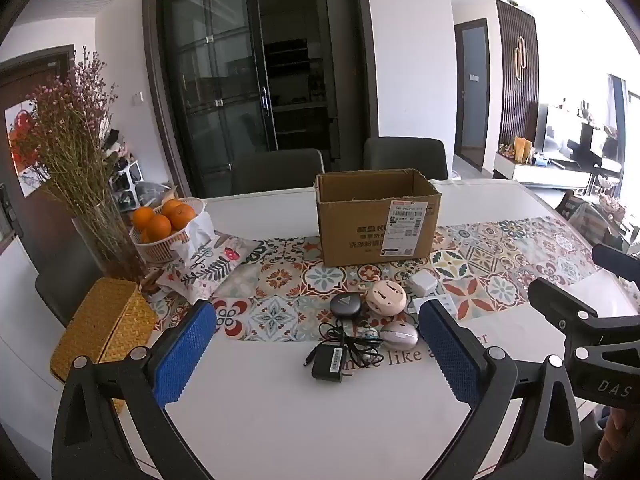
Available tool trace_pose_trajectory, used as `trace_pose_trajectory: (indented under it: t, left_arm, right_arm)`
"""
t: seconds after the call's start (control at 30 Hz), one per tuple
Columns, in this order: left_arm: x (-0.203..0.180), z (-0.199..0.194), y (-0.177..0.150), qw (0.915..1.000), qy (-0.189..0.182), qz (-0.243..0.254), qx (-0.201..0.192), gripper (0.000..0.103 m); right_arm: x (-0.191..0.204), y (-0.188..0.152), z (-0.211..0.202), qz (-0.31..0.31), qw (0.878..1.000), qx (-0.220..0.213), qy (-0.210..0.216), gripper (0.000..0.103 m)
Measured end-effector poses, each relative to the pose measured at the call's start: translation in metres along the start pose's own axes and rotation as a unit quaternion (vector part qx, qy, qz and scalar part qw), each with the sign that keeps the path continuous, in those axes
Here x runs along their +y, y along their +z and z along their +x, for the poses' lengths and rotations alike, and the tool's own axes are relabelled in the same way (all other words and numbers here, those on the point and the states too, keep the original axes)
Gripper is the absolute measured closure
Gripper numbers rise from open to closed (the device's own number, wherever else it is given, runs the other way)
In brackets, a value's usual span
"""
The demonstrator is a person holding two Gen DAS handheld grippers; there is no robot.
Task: Organize rigid objects
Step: 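Move both tools toward the cluster of small items on the table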
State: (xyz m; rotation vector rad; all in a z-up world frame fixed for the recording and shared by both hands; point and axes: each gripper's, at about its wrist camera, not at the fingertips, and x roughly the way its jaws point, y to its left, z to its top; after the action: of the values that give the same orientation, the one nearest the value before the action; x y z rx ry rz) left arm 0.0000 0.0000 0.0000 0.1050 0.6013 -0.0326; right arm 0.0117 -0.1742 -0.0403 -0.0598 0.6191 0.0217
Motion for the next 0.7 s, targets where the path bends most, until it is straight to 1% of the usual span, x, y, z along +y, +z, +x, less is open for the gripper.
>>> trace_pose_trajectory:
  t: [0.07,0.2,0.7]
  left_arm:
    - [0.0000,0.0002,0.0002,1.0000,0.000,0.000,0.006,0.000]
    - [-0.0006,-0.0006,0.0003,1.0000,-0.002,0.000,0.000,0.000]
    - [-0.0002,-0.0005,0.0003,1.0000,-0.002,-0.002,0.001,0.000]
  right_arm:
    - [-0.0001,-0.0004,0.0008,-0.001,1.000,0.000,0.000,0.002]
    - [-0.0006,-0.0011,0.0013,0.000,1.000,0.000,0.001,0.002]
    - [-0.0014,-0.0010,0.0014,0.000,1.000,0.001,0.000,0.002]
